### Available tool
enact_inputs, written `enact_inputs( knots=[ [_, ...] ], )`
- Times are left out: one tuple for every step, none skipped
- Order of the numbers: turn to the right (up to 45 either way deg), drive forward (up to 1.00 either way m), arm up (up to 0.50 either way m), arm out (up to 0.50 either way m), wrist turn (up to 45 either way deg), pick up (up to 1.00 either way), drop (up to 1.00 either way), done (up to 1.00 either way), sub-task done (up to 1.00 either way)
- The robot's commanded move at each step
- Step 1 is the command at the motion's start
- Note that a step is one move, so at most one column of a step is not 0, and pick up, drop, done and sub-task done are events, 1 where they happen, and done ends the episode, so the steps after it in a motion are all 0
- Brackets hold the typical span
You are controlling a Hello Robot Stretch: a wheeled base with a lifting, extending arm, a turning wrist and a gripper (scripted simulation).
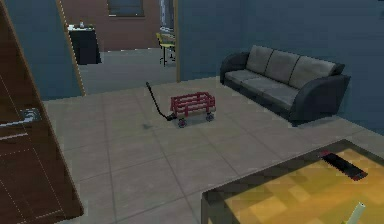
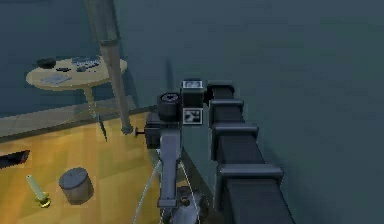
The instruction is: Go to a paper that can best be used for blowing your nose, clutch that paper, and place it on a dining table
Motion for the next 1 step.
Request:
enact_inputs(
  knots=[
    [0.0,0.00,0.00,0.00,45.0,0.00,0.00,0.00,0.00]
  ],
)
